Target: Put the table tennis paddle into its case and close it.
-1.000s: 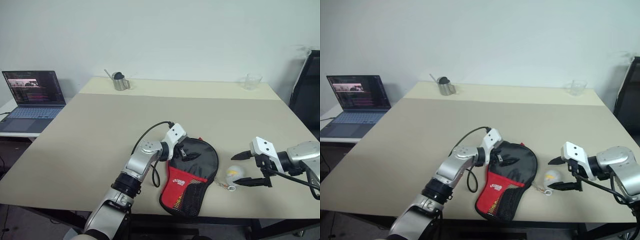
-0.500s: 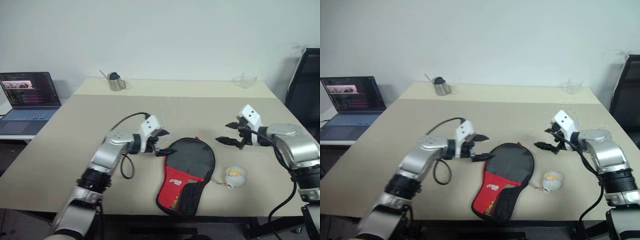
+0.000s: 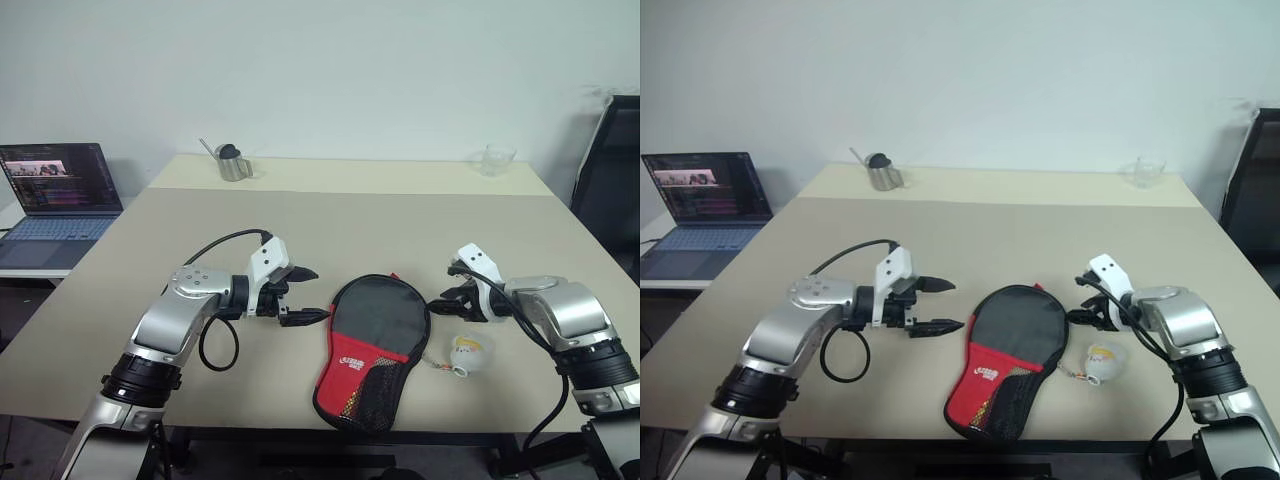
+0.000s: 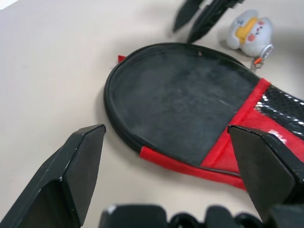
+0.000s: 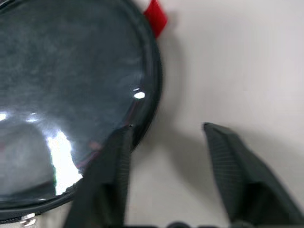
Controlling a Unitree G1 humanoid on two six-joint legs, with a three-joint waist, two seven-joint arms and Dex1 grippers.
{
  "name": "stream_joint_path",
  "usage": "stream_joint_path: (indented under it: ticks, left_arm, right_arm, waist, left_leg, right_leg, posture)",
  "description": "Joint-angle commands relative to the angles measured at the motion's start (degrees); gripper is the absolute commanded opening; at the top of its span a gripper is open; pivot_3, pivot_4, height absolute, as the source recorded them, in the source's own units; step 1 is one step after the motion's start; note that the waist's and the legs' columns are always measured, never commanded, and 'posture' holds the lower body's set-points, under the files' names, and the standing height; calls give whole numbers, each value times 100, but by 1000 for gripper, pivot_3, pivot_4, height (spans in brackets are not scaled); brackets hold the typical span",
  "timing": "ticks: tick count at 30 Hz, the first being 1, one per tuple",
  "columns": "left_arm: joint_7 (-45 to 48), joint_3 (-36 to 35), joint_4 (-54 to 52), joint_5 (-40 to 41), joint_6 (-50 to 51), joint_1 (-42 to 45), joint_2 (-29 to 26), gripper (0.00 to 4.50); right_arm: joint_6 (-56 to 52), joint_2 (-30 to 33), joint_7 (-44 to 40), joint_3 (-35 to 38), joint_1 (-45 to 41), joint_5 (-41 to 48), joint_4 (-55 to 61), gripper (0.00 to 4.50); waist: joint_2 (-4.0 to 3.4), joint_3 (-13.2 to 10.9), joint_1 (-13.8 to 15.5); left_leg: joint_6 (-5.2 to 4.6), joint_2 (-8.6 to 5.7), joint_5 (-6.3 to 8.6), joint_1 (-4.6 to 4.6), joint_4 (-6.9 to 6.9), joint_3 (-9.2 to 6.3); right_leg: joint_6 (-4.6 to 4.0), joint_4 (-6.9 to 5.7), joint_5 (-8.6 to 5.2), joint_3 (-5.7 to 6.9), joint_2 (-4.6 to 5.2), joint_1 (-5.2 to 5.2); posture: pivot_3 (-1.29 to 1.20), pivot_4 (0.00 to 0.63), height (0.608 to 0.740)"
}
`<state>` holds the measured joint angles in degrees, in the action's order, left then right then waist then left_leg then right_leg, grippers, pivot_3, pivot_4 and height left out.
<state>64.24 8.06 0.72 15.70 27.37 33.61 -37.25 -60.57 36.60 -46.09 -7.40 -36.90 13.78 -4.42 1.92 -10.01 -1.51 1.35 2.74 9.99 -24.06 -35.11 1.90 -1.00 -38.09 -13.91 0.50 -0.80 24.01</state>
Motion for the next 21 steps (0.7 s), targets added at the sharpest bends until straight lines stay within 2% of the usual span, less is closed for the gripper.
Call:
stream_joint_path:
  ticks: [1,4,14,17,21]
  left_arm:
    - [-65,-111,-181,33,-21,38,-50,4500]
    - [-104,-109,-150,14,-40,45,-48,4500]
    - [-183,-68,-103,-50,-99,28,-36,4500]
    - [-188,-65,-99,-59,-112,12,-44,4500]
    - [-201,-65,-106,-80,-133,-32,-59,4500]
  right_arm:
    - [-58,-8,92,23,24,55,187,1070]
    - [-76,-13,112,40,0,110,174,17]
    - [-219,-5,105,290,-212,382,134,17]
    - [-241,85,78,320,-245,434,148,657]
    - [-369,82,129,479,-305,518,119,2017]
  waist:
    - [0,0,-2]
    - [0,0,-3]
    - [0,0,-3]
    - [0,0,-3]
    - [0,0,-3]
  left_leg:
    - [0,0,0,0,0,1]
    - [0,-1,0,0,0,-1]
    - [0,0,0,0,0,0]
    - [0,0,0,0,0,0]
    - [0,0,0,-2,1,1]
  right_leg:
    - [0,0,0,0,0,0]
    - [0,-1,0,1,-1,0]
    - [0,0,0,1,-1,0]
    - [0,0,0,1,-1,1]
    - [0,1,0,0,-1,2]
  posture:
    - [0,150,740]
    - [0,150,740]
    - [0,150,740]
    - [0,150,740]
    - [0,150,740]
